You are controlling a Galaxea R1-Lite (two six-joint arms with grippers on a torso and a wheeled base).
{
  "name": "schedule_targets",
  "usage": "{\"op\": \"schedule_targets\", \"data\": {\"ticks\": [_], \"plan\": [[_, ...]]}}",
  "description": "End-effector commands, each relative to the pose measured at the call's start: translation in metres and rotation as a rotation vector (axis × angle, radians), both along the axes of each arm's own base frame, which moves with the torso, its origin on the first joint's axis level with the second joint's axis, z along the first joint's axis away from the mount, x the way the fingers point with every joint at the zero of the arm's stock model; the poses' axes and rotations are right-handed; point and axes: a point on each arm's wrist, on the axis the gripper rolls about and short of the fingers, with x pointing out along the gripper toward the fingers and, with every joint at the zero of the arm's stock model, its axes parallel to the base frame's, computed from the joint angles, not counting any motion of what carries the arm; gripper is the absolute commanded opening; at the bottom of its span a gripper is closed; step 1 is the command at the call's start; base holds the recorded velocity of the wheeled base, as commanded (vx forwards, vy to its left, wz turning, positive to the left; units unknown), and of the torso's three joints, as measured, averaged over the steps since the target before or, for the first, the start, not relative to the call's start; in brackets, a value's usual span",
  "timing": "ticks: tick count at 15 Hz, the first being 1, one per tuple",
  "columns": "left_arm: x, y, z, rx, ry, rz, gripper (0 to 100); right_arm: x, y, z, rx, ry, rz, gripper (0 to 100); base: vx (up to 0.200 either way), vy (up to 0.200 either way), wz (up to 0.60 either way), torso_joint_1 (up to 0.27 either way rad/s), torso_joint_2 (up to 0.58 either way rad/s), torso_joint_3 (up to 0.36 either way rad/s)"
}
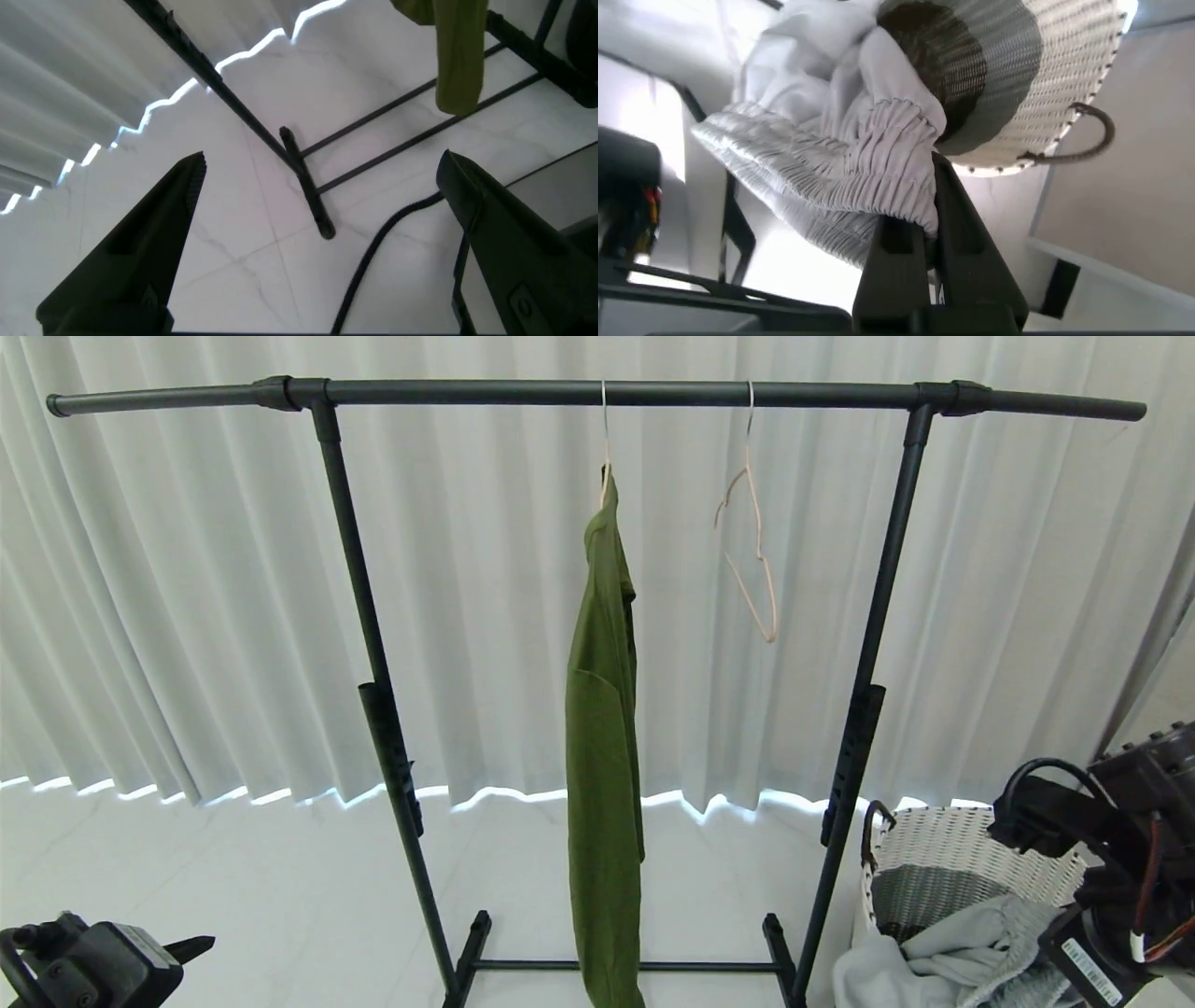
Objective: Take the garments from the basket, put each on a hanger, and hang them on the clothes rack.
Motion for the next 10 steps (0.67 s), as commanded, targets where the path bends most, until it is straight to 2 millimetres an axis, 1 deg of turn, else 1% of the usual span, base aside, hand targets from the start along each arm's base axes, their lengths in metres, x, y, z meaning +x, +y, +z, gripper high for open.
{"op": "schedule_targets", "data": {"ticks": [1,4,8,10], "plan": [[0.001,0.0,0.002,-0.001,-0.006,-0.001,100,-0.009,-0.001,0.02,0.034,-0.071,0.017,0,-0.2,0.0,0.0,0.002,0.0,0.002],[0.001,0.0,0.003,-0.004,-0.012,-0.001,100,-0.014,-0.001,0.032,0.041,-0.084,0.036,0,-0.2,0.0,0.0,0.002,0.0,0.005],[0.002,0.0,0.006,-0.005,-0.023,-0.002,100,-0.017,0.003,0.041,0.058,-0.118,0.064,0,0.0,0.0,0.0,0.0,0.0,0.0],[0.003,-0.001,0.008,-0.006,-0.032,0.0,100,-0.019,0.004,0.042,0.063,-0.126,0.075,0,0.0,0.2,0.0,-0.002,0.0,0.007]]}}
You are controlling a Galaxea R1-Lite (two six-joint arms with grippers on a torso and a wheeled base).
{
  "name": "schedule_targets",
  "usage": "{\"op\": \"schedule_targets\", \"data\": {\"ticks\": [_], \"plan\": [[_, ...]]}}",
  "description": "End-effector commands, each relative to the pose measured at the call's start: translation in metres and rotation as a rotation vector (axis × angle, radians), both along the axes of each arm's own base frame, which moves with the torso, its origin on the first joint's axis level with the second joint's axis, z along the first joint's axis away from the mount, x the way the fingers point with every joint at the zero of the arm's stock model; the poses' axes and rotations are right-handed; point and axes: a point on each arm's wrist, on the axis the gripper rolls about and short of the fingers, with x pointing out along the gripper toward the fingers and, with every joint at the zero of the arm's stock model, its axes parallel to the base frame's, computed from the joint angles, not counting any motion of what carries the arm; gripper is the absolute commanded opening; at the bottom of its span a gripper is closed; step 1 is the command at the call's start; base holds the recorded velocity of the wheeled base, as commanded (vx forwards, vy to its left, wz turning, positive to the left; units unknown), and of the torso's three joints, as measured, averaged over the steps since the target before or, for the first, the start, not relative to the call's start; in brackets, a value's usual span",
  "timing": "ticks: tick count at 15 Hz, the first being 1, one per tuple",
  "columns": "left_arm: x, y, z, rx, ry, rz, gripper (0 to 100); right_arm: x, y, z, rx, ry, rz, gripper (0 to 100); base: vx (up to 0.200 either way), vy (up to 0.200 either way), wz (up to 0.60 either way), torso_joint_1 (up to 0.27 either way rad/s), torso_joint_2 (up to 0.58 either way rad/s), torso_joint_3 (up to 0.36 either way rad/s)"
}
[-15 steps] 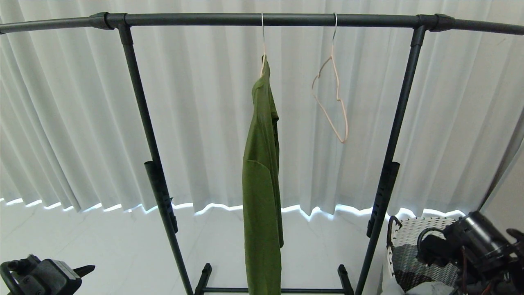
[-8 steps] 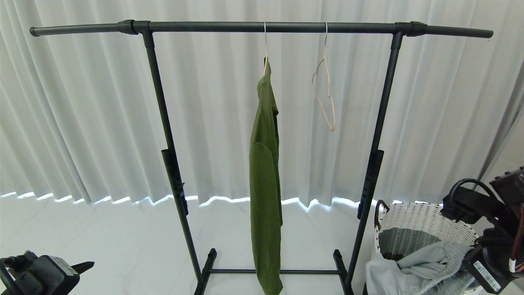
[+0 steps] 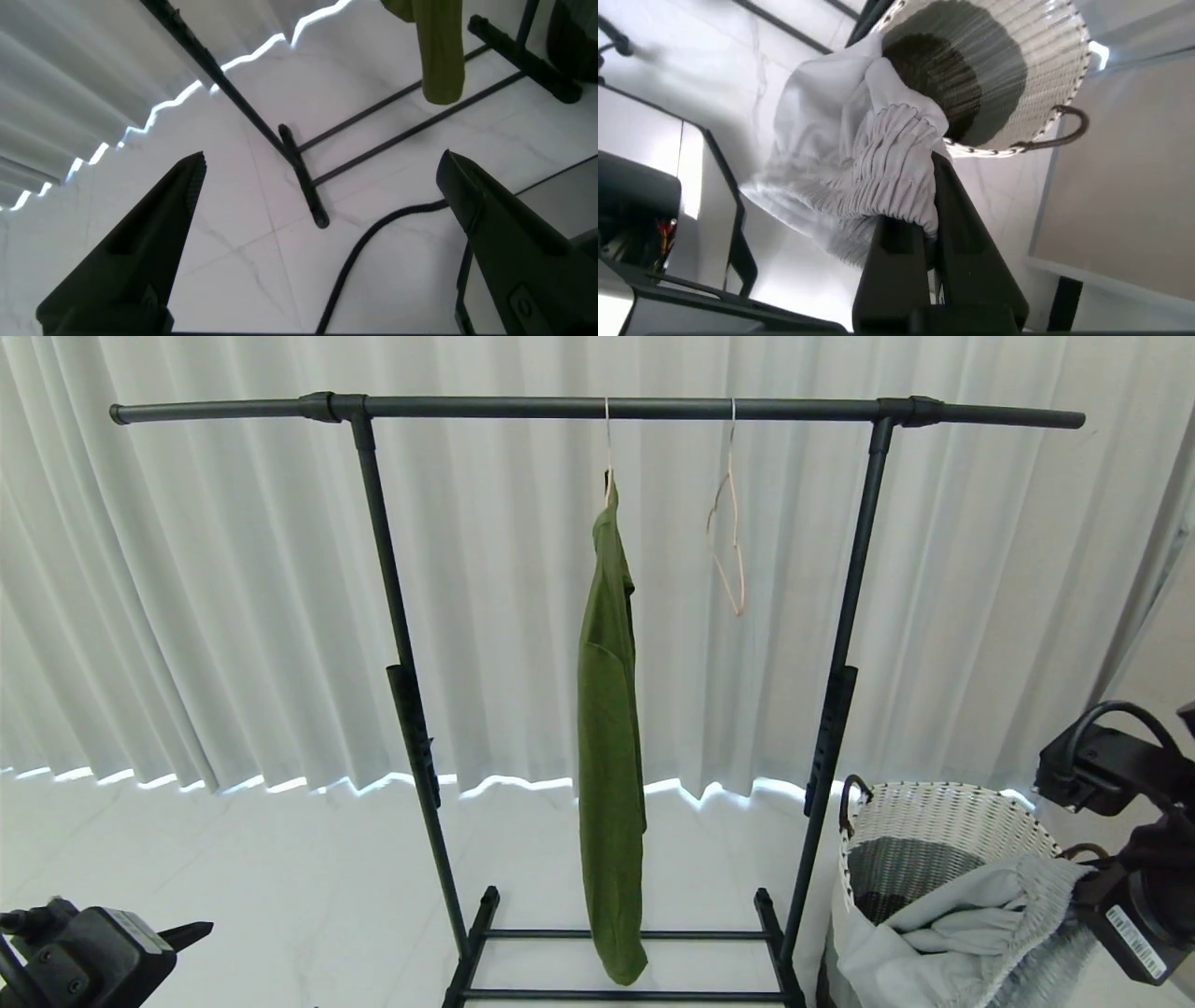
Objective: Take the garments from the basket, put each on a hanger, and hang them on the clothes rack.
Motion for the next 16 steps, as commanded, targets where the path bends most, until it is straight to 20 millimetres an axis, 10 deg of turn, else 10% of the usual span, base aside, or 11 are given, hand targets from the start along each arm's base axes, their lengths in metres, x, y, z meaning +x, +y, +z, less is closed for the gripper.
{"op": "schedule_targets", "data": {"ticks": [1,6,16], "plan": [[0.002,0.0,0.004,-0.002,-0.012,0.0,100,-0.002,0.001,0.002,0.006,-0.01,0.012,0,0.0,0.2,0.0,-0.002,0.0,0.007],[0.007,-0.002,0.008,-0.005,-0.013,0.0,100,-0.001,0.004,0.01,0.022,-0.038,0.023,0,0.0,0.2,0.0,0.005,0.0,0.001],[0.014,-0.022,0.011,-0.004,0.026,-0.189,100,-0.005,0.017,0.04,0.1,-0.14,0.106,0,0.0,0.0,0.0,0.0,0.0,0.0]]}}
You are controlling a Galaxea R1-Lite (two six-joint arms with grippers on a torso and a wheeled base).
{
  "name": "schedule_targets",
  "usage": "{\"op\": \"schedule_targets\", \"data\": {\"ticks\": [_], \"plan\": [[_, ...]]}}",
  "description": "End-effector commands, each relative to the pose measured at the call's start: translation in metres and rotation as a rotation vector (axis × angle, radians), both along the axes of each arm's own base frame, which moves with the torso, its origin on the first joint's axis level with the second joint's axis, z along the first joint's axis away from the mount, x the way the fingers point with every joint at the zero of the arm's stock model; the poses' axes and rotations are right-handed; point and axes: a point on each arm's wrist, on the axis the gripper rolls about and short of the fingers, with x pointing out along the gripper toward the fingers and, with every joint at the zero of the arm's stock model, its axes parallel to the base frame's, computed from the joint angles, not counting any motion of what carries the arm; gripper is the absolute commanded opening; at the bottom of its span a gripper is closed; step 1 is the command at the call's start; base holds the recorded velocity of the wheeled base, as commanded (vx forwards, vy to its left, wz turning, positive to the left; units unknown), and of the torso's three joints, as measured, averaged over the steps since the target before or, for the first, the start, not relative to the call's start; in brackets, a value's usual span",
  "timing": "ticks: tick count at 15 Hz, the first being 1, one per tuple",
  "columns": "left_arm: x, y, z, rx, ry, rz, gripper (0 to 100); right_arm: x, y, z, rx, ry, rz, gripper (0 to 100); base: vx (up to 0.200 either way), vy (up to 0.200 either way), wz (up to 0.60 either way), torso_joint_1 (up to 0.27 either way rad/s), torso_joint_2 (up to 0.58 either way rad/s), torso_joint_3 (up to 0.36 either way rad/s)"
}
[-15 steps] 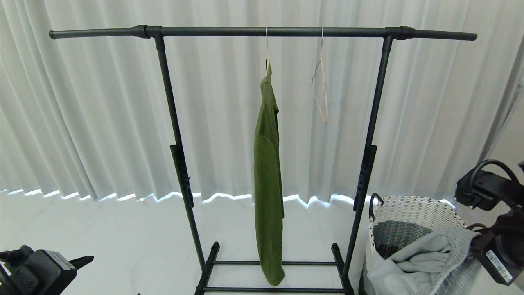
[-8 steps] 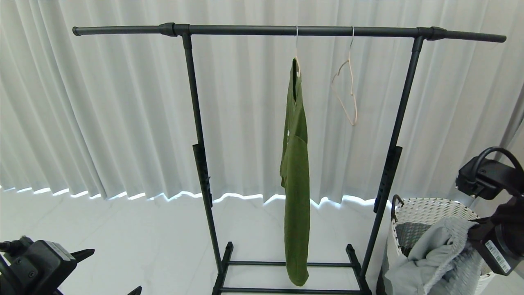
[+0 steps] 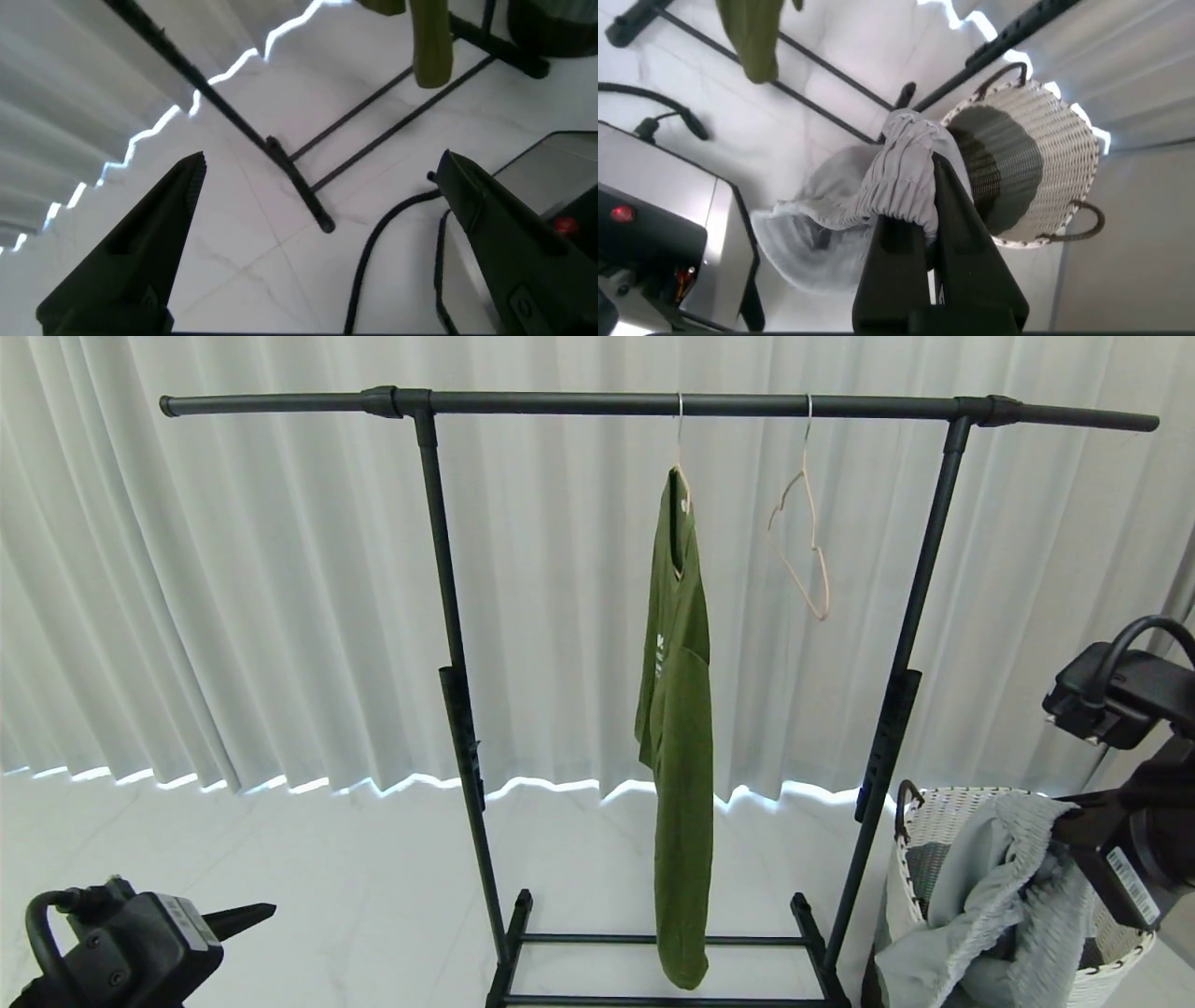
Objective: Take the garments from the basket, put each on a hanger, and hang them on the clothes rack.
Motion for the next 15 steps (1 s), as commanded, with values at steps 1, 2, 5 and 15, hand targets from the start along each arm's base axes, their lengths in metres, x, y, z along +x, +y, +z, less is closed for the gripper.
{"op": "schedule_targets", "data": {"ticks": [1,2,5,15], "plan": [[0.004,-0.006,-0.001,0.005,0.025,-0.057,100,-0.003,0.0,0.003,0.009,-0.011,0.01,0,0.0,0.0,0.0,0.0,0.0,0.0],[0.003,-0.009,-0.001,-0.014,0.036,-0.113,100,-0.004,0.0,0.003,0.01,-0.013,0.017,0,0.0,0.0,0.0,0.0,0.0,0.0],[0.014,-0.022,0.014,-0.123,0.069,-0.261,100,-0.006,0.007,0.009,0.055,-0.043,0.04,0,0.0,0.0,0.0,0.0,0.0,0.0],[0.069,-0.163,0.042,-0.419,0.405,-0.404,100,-0.008,0.016,0.043,0.152,-0.149,0.087,0,0.0,0.0,0.0,0.0,0.0,0.0]]}}
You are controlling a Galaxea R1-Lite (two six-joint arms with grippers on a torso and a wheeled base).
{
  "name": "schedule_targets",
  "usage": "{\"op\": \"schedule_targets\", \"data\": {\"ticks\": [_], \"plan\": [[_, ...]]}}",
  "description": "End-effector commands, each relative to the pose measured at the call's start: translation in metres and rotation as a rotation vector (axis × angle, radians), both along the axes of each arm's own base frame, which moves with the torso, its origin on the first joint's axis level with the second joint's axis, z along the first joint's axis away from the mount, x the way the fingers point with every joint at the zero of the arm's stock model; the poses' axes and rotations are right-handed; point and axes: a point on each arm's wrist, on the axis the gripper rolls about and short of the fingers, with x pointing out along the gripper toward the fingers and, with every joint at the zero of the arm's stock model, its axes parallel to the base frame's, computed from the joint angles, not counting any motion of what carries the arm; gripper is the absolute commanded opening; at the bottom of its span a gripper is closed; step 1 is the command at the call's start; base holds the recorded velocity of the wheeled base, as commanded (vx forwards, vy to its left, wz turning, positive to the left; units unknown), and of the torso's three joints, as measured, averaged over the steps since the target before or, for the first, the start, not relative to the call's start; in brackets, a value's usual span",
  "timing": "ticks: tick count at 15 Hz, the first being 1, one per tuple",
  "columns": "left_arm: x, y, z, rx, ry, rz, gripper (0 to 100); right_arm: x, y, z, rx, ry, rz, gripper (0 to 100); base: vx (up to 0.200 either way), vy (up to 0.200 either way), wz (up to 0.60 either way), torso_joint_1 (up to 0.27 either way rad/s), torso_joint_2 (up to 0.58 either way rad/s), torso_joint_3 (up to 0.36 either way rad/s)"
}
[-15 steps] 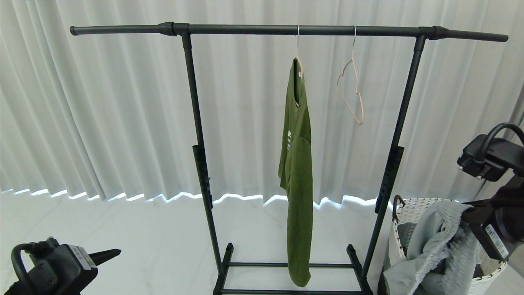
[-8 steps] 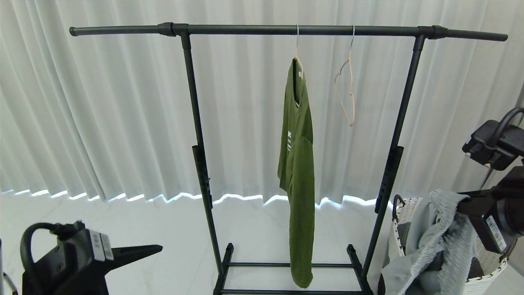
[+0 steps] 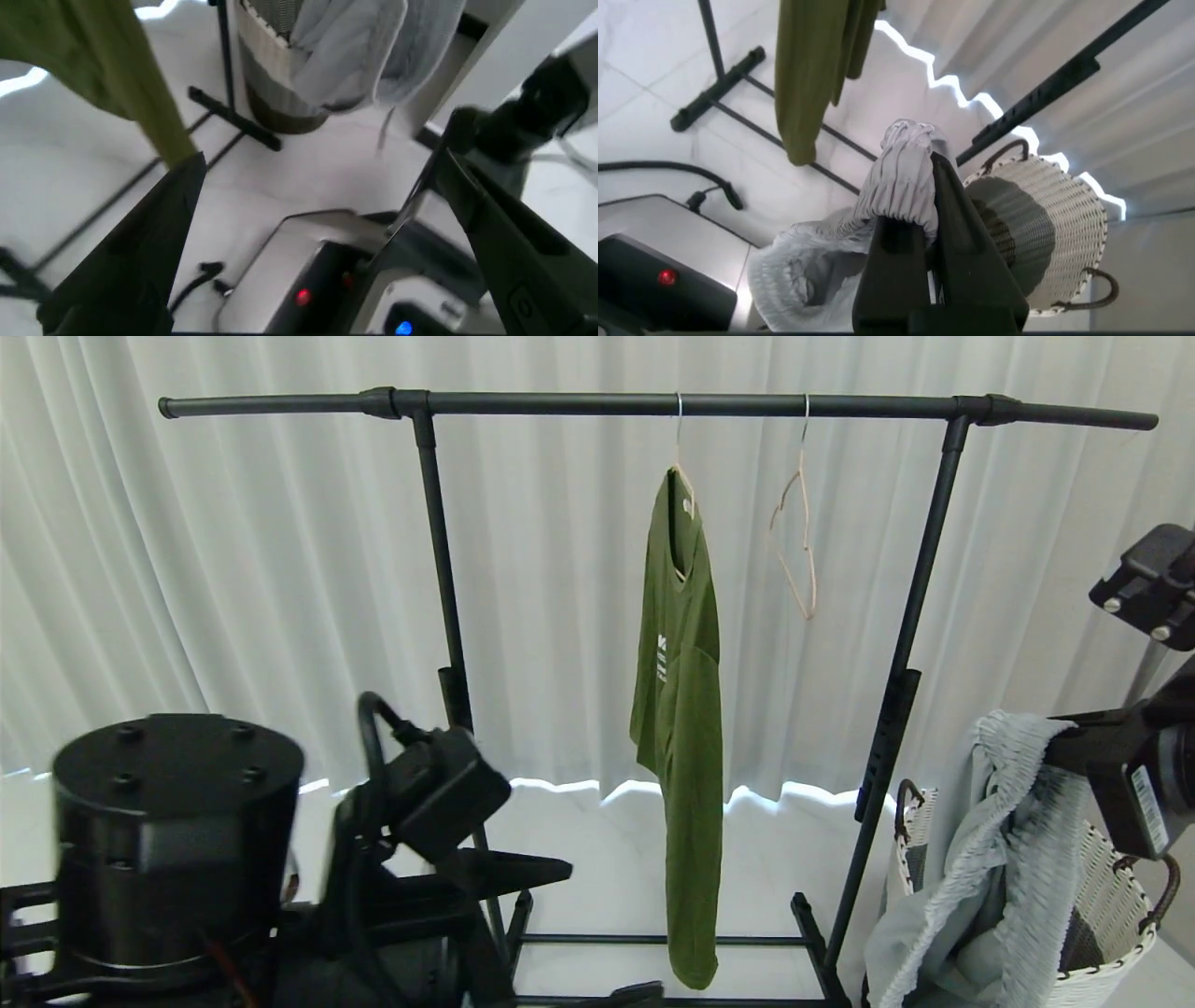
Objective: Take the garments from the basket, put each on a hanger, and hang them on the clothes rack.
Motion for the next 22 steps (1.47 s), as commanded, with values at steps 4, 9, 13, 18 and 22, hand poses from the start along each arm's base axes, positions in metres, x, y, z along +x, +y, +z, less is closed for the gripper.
{"op": "schedule_targets", "data": {"ticks": [4,9,13,18,22], "plan": [[0.026,-0.118,-0.036,0.027,0.18,0.073,100,0.002,0.002,0.004,0.014,-0.013,0.004,0,0.0,0.0,0.0,0.0,0.0,0.0],[0.045,-0.18,-0.068,0.035,0.236,0.068,100,-0.003,0.004,0.005,0.096,0.018,-0.002,0,0.0,0.0,0.0,0.0,0.0,0.0],[0.054,-0.199,-0.091,0.045,0.284,0.102,100,-0.003,0.003,0.013,0.147,0.018,0.013,0,0.0,0.0,0.0,0.0,0.0,0.0],[0.059,-0.205,-0.125,0.113,0.32,0.165,100,-0.008,-0.004,0.023,0.184,-0.002,0.024,0,0.0,0.0,0.0,0.0,0.0,0.0],[0.054,-0.197,-0.131,0.136,0.349,0.183,100,-0.004,-0.012,0.023,0.183,-0.01,-0.027,0,0.0,0.0,0.0,0.0,0.0,0.0]]}}
